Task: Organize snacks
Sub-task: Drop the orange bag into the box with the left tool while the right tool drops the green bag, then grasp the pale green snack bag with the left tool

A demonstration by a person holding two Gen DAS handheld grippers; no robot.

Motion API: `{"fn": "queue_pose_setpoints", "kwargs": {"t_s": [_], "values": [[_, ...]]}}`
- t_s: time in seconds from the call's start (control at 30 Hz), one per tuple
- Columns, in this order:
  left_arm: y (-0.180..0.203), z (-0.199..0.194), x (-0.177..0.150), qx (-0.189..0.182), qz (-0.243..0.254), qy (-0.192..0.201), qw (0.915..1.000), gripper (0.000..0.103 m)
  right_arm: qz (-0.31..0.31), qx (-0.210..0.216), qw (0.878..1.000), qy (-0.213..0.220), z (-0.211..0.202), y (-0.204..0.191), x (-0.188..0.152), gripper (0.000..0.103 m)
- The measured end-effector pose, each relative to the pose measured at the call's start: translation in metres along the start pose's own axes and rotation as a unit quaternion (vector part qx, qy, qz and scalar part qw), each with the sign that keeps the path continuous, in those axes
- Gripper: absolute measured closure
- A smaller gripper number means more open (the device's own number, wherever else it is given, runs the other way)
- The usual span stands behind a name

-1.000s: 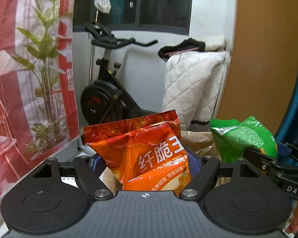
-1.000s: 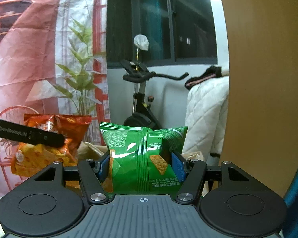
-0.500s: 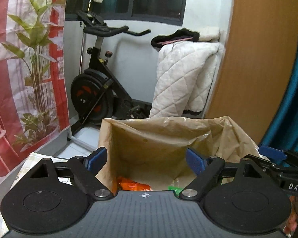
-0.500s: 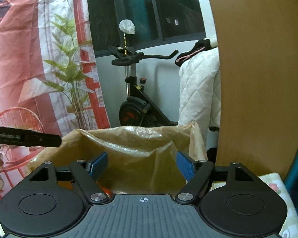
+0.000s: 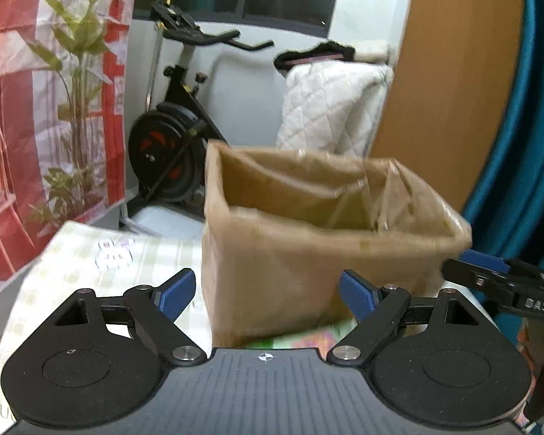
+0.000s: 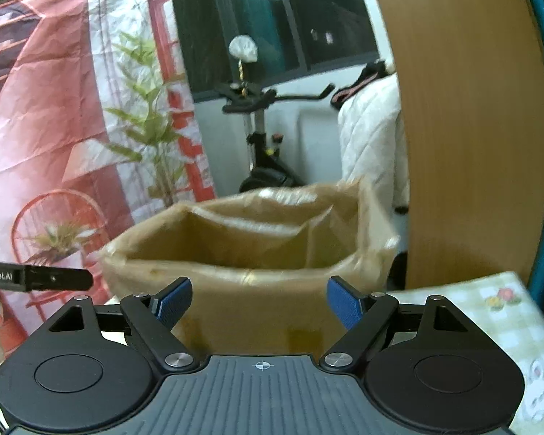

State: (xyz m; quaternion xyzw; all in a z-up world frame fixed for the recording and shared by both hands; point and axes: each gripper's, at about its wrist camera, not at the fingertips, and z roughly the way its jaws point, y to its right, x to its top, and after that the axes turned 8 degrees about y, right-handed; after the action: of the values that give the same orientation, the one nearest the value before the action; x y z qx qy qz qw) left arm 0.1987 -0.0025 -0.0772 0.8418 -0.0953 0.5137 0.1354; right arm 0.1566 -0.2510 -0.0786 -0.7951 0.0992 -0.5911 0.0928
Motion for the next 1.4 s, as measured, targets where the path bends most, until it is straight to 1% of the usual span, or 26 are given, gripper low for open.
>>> {"fn": "queue_pose_setpoints", "kwargs": {"t_s": [0.07,0.1,0.17,0.2,0.27,0.3,0.47,0.5,0.53,0.57,0.6,0.63,0.7,0.87,0.9,0.97,1.03,1.07,1.1,1.13,1.2,1.3,1.4], "values": [[-0.004,-0.004,-0.010,-0.012,0.002,-0.013,0.9998,0.015,-0.008,0.013,1.000,-0.020,0.001,-0.010,-0.011,0.025],[-0.008,-0.006,-0.017,-0.016,0.001,-0.020,0.9997,0.015,-0.013,0.010,1.000,-0.023,0.001,-0.016,-0.016,0.025],[-0.016,-0.010,-0.030,-0.024,-0.006,-0.033,0.9991,0.016,-0.021,0.025,0.999,-0.043,0.003,-0.030,-0.028,0.025],[-0.021,-0.012,-0.037,-0.027,-0.011,-0.040,0.9988,0.016,-0.023,0.042,0.998,-0.051,0.004,-0.035,-0.032,0.025],[-0.031,-0.013,-0.051,-0.033,-0.021,-0.054,0.9978,0.017,-0.030,0.055,0.996,-0.069,0.009,-0.049,-0.042,0.025],[-0.036,-0.014,-0.057,-0.034,-0.026,-0.061,0.9972,0.017,-0.032,0.074,0.994,-0.075,0.010,-0.056,-0.045,0.025],[-0.059,-0.009,-0.083,-0.050,-0.070,-0.082,0.9929,0.021,-0.055,0.092,0.989,-0.106,0.020,-0.088,-0.061,0.027],[-0.063,-0.007,-0.086,-0.052,-0.082,-0.085,0.9917,0.021,-0.055,0.102,0.987,-0.113,0.025,-0.092,-0.064,0.030],[-0.068,-0.004,-0.087,-0.055,-0.092,-0.088,0.9903,0.021,-0.056,0.103,0.985,-0.123,0.029,-0.095,-0.068,0.031],[-0.072,-0.001,-0.089,-0.059,-0.102,-0.088,0.9891,0.022,-0.057,0.101,0.984,-0.132,0.032,-0.096,-0.071,0.035],[-0.075,0.003,-0.089,-0.063,-0.110,-0.089,0.9879,0.022,-0.057,0.095,0.983,-0.144,0.035,-0.097,-0.075,0.042],[-0.076,0.007,-0.090,-0.069,-0.116,-0.089,0.9868,0.022,-0.050,0.096,0.982,-0.152,0.037,-0.094,-0.077,0.044],[-0.079,0.015,-0.094,-0.086,-0.126,-0.096,0.9835,0.022,-0.030,0.104,0.981,-0.163,0.039,-0.089,-0.080,0.055],[-0.076,0.033,-0.109,-0.125,-0.153,-0.110,0.9740,0.022,-0.034,0.109,0.979,-0.168,0.034,-0.079,-0.081,0.061],[-0.076,0.036,-0.112,-0.131,-0.160,-0.110,0.9721,0.022,-0.037,0.107,0.979,-0.170,0.035,-0.080,-0.081,0.067],[-0.077,0.040,-0.116,-0.144,-0.176,-0.109,0.9676,0.022,-0.038,0.108,0.979,-0.171,0.035,-0.078,-0.082,0.069],[-0.077,0.041,-0.120,-0.154,-0.188,-0.108,0.9638,0.027,-0.042,0.107,0.979,-0.171,0.033,-0.077,-0.082,0.070],[-0.075,0.038,-0.124,-0.164,-0.193,-0.107,0.9615,0.038,-0.041,0.108,0.979,-0.170,0.033,-0.077,-0.081,0.072],[-0.075,0.038,-0.125,-0.175,-0.198,-0.106,0.9586,0.046,-0.043,0.108,0.978,-0.170,0.032,-0.078,-0.081,0.073],[-0.073,0.037,-0.126,-0.174,-0.195,-0.106,0.9593,0.046,-0.045,0.109,0.979,-0.168,0.031,-0.078,-0.081,0.074],[-0.068,0.035,-0.126,-0.171,-0.179,-0.103,0.9634,0.055,-0.046,0.111,0.979,-0.164,0.029,-0.078,-0.080,0.075],[-0.065,0.029,-0.127,-0.168,-0.171,-0.099,0.9658,0.059,-0.048,0.116,0.979,-0.159,0.026,-0.079,-0.080,0.076],[-0.058,0.017,-0.120,-0.157,-0.148,-0.089,0.9724,0.060,-0.054,0.121,0.980,-0.152,0.021,-0.080,-0.078,0.077]]}}
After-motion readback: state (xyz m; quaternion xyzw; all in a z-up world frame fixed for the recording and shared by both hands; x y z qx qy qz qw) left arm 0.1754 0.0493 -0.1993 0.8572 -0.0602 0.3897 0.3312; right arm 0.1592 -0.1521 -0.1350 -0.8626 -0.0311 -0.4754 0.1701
